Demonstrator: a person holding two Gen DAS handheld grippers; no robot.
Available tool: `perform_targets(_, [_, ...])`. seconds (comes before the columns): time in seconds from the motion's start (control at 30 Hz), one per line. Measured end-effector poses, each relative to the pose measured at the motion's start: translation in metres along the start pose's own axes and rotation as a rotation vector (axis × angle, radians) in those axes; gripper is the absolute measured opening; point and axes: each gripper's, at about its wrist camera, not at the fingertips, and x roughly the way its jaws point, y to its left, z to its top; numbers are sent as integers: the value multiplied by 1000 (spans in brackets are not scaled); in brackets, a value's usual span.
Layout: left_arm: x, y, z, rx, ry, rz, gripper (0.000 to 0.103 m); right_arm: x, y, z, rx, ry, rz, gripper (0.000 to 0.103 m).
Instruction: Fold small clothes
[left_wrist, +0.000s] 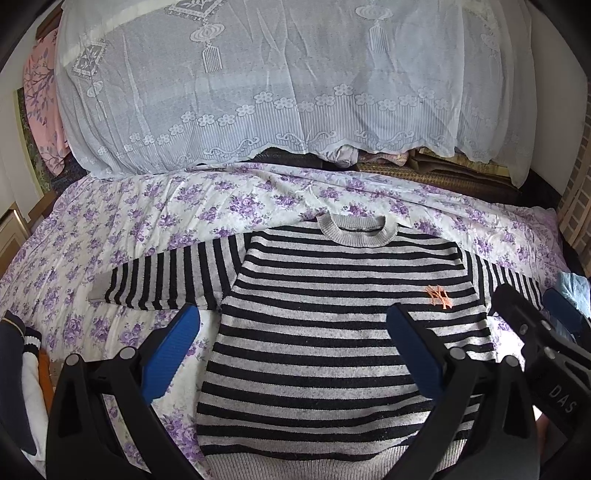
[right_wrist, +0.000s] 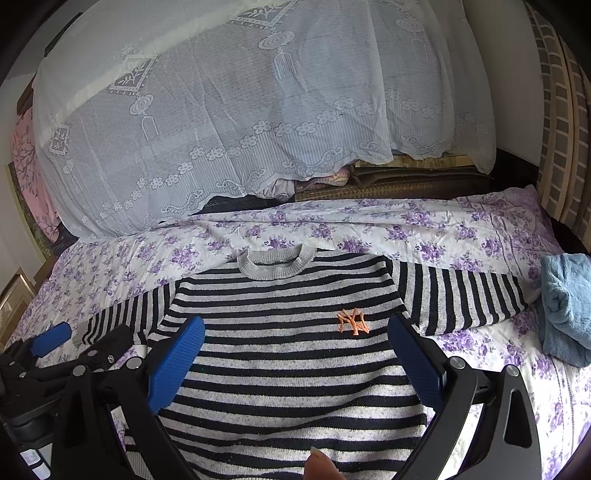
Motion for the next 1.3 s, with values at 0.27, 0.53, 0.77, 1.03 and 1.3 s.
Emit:
perform_targets(0.27, [61, -12, -13, -33, 98, -26, 98, 40, -28, -1, 21, 55, -82, 100])
perform_targets(0.53, [126, -45, -44, 65, 199, 9, 98, 87, -105, -30, 85, 172, -217, 100])
perform_targets(0.77, [162, -69, -73, 148, 261, 16, 99, 115, -170, -73, 184, 277, -286, 100])
perform_targets(1.03, [174, -59, -81, 98, 267, -50, 99, 115, -236, -103, 443, 187, -46, 100])
perform_targets(1.3, [160, -73, -87, 225, 318, -55, 99, 94, -283, -109, 661, 51, 59, 99])
